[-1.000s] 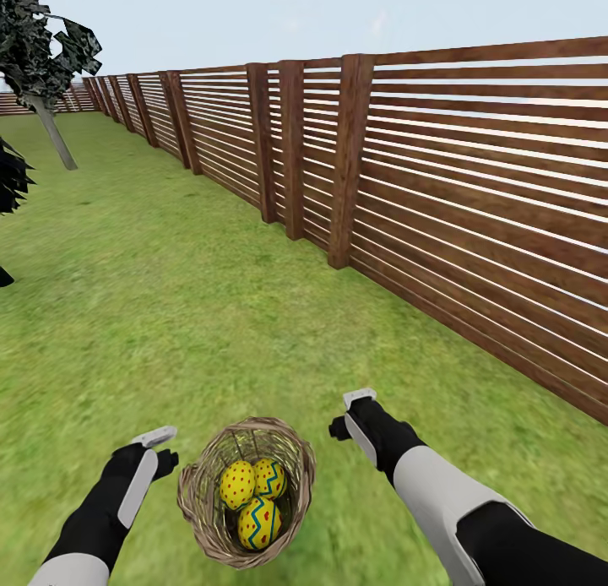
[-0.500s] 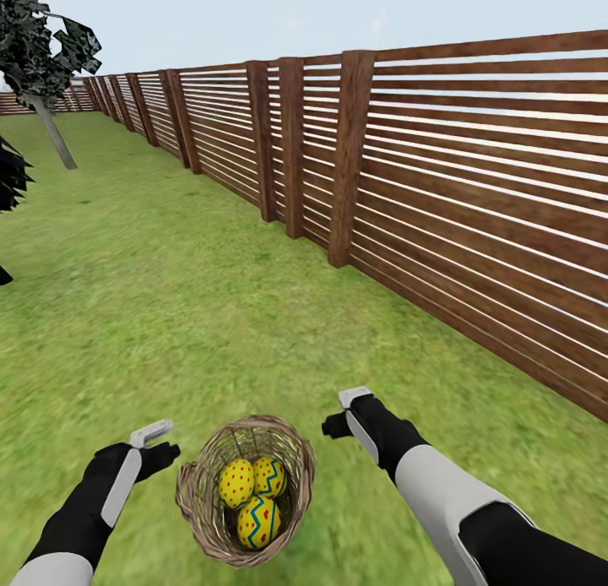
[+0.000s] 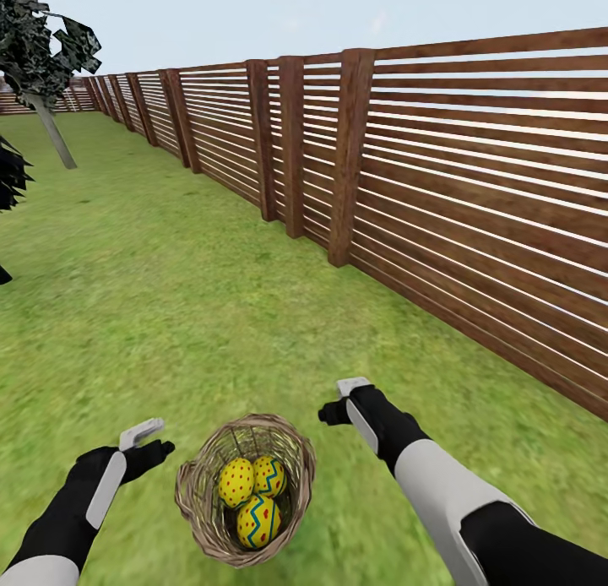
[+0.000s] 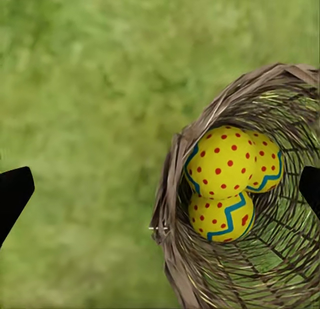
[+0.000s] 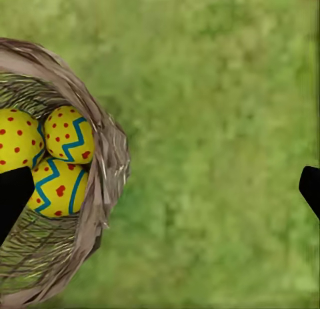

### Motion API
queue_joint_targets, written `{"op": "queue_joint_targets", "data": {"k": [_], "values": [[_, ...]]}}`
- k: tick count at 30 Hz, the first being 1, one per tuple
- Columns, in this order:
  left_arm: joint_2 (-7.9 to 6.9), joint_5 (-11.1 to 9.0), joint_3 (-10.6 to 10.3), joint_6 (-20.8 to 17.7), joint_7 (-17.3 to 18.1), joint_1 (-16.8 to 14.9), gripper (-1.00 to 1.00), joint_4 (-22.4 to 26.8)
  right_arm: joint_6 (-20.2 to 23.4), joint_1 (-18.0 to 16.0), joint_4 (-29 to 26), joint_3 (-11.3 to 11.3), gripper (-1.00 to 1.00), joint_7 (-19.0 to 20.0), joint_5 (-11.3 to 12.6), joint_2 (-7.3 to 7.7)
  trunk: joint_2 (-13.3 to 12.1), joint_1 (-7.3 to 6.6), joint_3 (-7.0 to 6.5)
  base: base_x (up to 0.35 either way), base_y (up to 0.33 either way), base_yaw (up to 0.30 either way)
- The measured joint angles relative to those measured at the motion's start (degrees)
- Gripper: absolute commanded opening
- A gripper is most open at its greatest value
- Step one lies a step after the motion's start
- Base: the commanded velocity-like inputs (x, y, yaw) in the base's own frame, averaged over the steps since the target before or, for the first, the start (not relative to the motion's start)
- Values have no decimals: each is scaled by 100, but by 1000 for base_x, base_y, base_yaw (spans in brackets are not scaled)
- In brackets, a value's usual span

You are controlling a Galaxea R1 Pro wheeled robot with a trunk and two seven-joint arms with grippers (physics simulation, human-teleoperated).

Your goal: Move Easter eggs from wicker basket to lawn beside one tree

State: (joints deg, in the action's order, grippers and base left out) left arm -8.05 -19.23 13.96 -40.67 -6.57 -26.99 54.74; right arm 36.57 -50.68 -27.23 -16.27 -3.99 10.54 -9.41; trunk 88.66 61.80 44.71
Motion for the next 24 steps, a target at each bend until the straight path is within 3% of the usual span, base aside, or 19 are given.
{"op": "queue_joint_targets", "data": {"k": [14, 19, 20, 21, 22, 24], "values": [[-116, 210, -55, -451, -55, -423, 100, -448, 318, 0, -19, 107, 100, -39, 48, 16, 0, 0, 0, 0, 0, 0], [-130, 234, -61, -338, -56, -584, 100, -609, 363, 0, -14, 107, 100, -32, 96, 14, 0, 0, 0, 0, 0, 0], [-132, 242, -66, -261, -47, -1369, 100, -1953, 364, 0, -14, 107, 100, -31, 100, 11, -1, 1, 0, 0, 0, 0], [-125, 217, -71, -203, -34, -1586, 100, -2463, 364, 0, -13, 107, 100, -31, 98, 8, 0, 0, -1, 0, 0, 0], [-122, 239, -79, -192, -29, -1540, 100, -3077, 364, 0, -12, 107, 100, -30, 100, 8, 0, 1, 1, 0, 0, 0], [-107, 227, -85, -158, -20, -1548, 100, -3117, 364, 0, -17, 107, 100, -23, 99, 23, 0, 0, 0, 0, 0, -68]]}}
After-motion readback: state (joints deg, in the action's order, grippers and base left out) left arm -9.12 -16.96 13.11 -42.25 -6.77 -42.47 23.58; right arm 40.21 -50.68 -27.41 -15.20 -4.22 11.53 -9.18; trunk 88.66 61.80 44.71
